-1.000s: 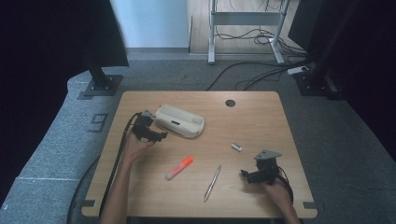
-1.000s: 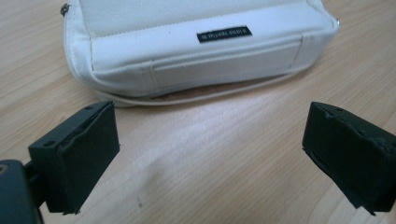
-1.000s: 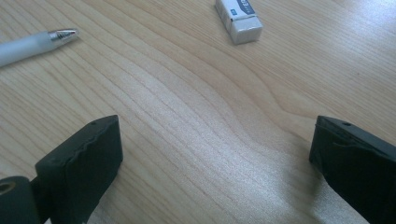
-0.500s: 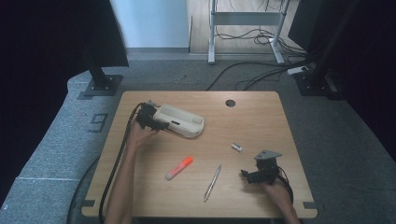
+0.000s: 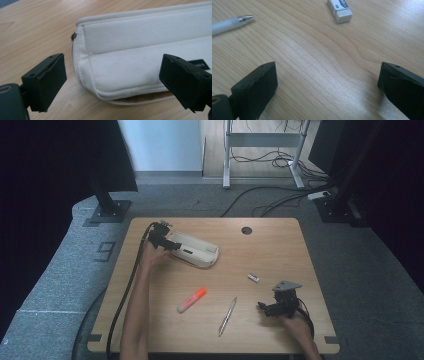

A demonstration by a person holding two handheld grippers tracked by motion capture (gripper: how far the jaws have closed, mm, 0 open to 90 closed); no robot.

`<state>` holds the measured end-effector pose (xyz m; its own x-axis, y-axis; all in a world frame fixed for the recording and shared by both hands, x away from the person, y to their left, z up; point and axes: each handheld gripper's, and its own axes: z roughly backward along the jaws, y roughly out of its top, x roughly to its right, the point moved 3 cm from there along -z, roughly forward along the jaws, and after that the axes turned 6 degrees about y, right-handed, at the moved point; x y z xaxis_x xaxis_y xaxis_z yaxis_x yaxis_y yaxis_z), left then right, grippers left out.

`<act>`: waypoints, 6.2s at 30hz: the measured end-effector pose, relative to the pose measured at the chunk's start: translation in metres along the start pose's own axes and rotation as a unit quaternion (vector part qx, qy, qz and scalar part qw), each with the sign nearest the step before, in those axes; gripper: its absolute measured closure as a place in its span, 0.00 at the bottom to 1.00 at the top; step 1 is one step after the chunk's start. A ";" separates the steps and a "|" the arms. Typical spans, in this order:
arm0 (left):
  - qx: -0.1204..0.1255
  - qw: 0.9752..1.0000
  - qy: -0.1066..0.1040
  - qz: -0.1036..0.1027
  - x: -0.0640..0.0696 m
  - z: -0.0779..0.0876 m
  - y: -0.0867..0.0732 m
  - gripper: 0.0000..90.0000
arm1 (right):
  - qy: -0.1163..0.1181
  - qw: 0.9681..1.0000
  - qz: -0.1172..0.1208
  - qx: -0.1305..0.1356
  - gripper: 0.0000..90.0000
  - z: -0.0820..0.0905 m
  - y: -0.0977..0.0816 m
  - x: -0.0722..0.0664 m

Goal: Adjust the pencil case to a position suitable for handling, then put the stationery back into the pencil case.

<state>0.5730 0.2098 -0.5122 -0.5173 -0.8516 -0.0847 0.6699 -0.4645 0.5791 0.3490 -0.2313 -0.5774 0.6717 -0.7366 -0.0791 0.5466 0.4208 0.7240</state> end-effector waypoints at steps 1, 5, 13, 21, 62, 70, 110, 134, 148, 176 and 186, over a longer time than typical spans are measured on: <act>-0.002 1.000 0.003 0.002 -0.002 -0.001 0.000 0.08 | 0.000 1.000 0.000 0.000 0.02 0.000 0.000 0.000; 0.000 1.000 0.000 0.014 -0.008 -0.007 0.002 0.08 | 0.000 1.000 0.000 0.000 0.02 0.000 0.000 0.000; -0.008 1.000 -0.011 0.028 -0.013 -0.015 -0.009 0.08 | 0.000 1.000 0.000 0.000 0.02 0.000 0.000 0.000; 0.008 0.999 -0.025 0.022 -0.003 -0.005 -0.028 0.08 | 0.000 1.000 -0.001 0.000 0.02 0.000 0.000 0.000; 0.054 0.991 -0.089 -0.077 0.081 0.087 -0.098 0.15 | 0.000 1.000 -0.001 -0.001 0.02 0.000 0.000 0.000; 0.013 0.993 -0.068 -0.101 0.081 0.064 -0.108 0.20 | 0.000 1.000 -0.002 -0.001 0.02 0.000 0.000 0.000; 0.072 0.993 -0.088 -0.020 0.083 0.091 -0.105 0.81 | 0.000 1.000 -0.002 -0.001 0.02 0.000 0.000 0.000; 0.091 0.990 -0.110 0.011 0.079 0.097 -0.107 0.82 | 0.029 1.000 -0.011 0.001 0.14 0.003 0.005 0.002; 0.094 0.989 -0.115 0.010 0.080 0.098 -0.107 0.82 | 0.039 0.999 -0.013 0.016 0.17 0.003 0.025 0.006; 0.092 0.988 -0.120 0.005 0.083 0.098 -0.107 0.81 | 0.042 0.999 0.007 -0.008 0.55 -0.024 0.061 0.031; 0.090 0.989 -0.121 0.003 0.083 0.098 -0.107 0.81 | 0.050 0.998 0.016 -0.018 0.65 -0.040 0.066 0.035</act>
<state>0.4065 0.2122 -0.5019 -0.6400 -0.7614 0.1030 0.5789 -0.3897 0.7162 0.4285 -0.2086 -0.5601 0.7349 -0.6663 -0.1258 0.5403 0.4633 0.7024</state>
